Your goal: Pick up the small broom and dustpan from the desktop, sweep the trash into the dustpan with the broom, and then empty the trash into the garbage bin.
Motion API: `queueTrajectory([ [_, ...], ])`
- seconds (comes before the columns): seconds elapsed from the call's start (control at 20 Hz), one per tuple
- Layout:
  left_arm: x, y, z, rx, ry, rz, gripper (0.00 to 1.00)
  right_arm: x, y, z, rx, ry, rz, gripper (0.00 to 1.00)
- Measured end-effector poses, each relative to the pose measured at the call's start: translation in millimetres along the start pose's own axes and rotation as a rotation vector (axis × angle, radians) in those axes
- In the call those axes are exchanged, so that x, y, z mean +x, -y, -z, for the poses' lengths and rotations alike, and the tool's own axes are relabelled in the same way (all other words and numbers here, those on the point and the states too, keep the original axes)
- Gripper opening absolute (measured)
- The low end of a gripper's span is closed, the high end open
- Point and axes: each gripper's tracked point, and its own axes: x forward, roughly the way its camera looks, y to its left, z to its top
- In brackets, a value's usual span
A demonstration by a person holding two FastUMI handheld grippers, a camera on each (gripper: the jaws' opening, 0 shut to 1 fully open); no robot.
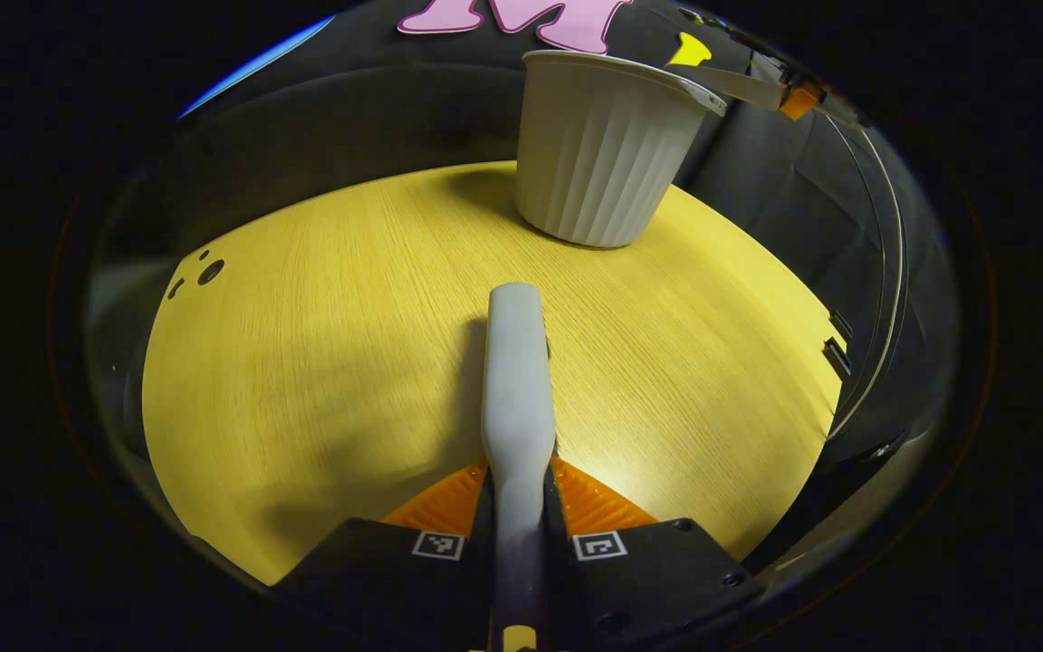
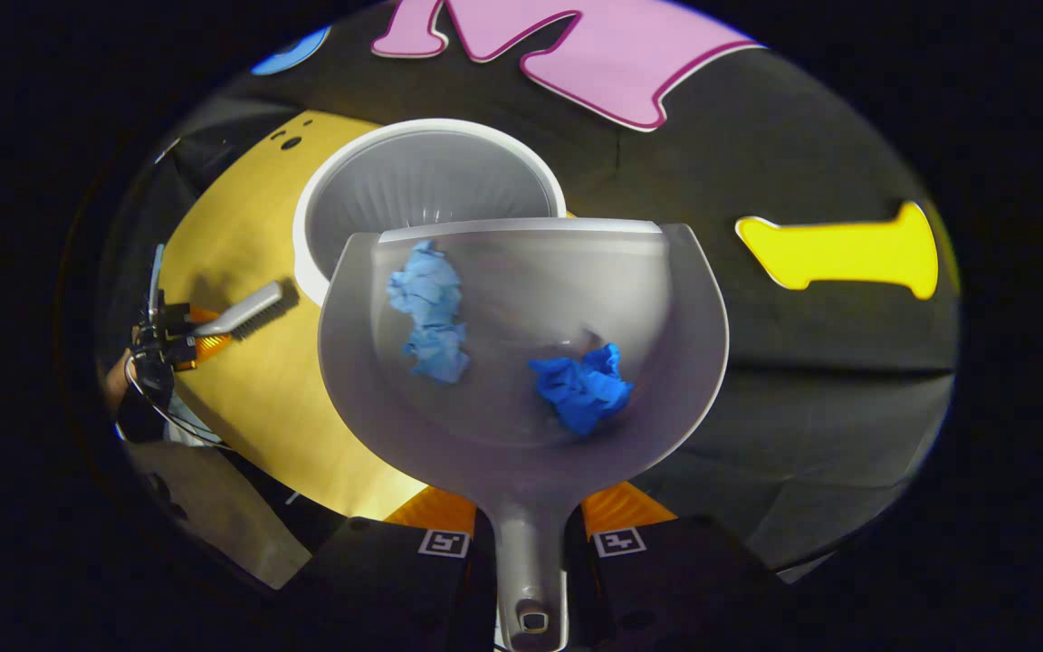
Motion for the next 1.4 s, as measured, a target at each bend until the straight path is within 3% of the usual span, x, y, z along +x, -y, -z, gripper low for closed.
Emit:
queueTrajectory([
  [0.3,2.6,-0.3,0.8,-0.002,0.002,0.001,0.29,-7.1,8.2,-33.3,-0.189,-0.130,0.061,0.35],
  [0.6,6.6,1.3,3.1,-0.017,-0.006,0.006,0.29,-7.7,0.6,-48.9,-0.266,-0.175,0.051,0.35],
  [1.1,15.5,-4.5,6.8,-0.025,-0.029,-0.003,0.29,-6.7,0.9,-54.2,-0.294,-0.178,0.063,0.35],
  [1.25,15.7,-3.9,6.1,-0.025,-0.032,-0.003,0.29,-11.9,15.3,-60.7,-0.419,-0.165,0.168,0.35],
  [1.4,14.7,-3.3,6.1,-0.026,-0.034,-0.008,0.29,-15.6,15.5,-60.4,-0.419,-0.155,0.155,0.35],
])
